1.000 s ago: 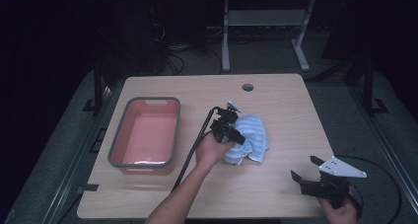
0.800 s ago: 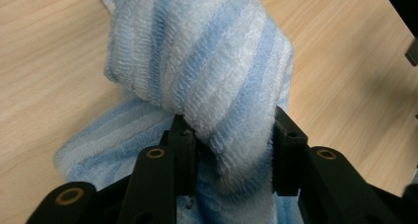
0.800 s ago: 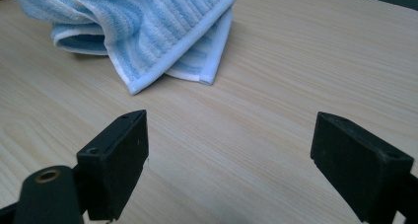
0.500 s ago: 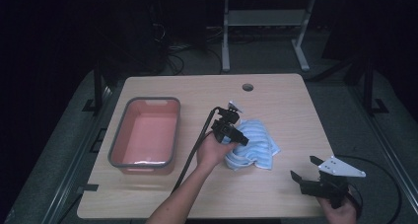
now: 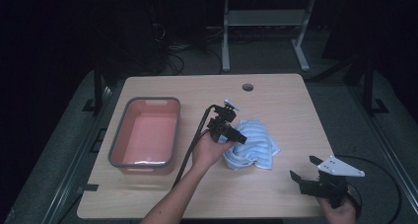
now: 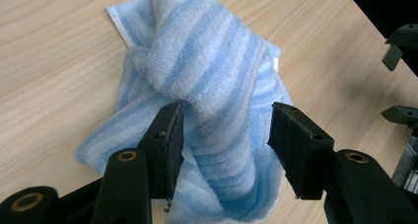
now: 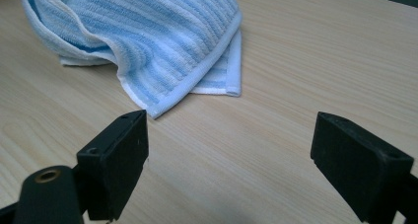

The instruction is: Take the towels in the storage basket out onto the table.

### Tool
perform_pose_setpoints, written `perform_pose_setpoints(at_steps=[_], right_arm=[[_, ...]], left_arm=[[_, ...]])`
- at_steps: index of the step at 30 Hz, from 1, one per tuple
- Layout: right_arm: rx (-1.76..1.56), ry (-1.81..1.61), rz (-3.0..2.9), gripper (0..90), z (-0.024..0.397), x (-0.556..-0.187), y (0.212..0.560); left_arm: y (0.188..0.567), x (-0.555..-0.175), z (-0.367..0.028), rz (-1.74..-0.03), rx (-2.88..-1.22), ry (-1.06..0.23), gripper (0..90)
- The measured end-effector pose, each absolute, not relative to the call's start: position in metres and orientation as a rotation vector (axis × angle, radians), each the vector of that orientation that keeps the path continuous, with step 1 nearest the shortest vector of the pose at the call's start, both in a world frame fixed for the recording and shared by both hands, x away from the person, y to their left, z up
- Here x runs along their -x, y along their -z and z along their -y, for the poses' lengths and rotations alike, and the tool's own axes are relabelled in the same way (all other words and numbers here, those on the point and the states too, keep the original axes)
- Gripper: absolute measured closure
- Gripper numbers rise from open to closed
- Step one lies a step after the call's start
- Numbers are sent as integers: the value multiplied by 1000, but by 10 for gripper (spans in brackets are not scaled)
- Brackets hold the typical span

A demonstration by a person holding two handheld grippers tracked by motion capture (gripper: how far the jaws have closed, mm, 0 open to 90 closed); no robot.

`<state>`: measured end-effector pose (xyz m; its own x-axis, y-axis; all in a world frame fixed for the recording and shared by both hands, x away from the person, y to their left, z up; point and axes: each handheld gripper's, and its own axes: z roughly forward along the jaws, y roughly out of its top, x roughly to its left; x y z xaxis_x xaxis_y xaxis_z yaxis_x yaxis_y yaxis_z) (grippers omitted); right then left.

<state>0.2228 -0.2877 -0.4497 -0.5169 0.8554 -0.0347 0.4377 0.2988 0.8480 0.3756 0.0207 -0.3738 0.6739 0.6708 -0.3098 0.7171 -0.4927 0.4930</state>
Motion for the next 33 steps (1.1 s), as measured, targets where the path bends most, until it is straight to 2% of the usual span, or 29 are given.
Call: perform_pose_setpoints(at_steps=[14, 33], right_arm=[[-1157, -1123, -2084, 141, 289, -223, 451], [-1159, -1105, -2086, 141, 290, -224, 452]], left_arm=[[364, -368, -34, -1046, -2241, 99, 434], [358, -354, -55, -1007, -2207, 82, 376]])
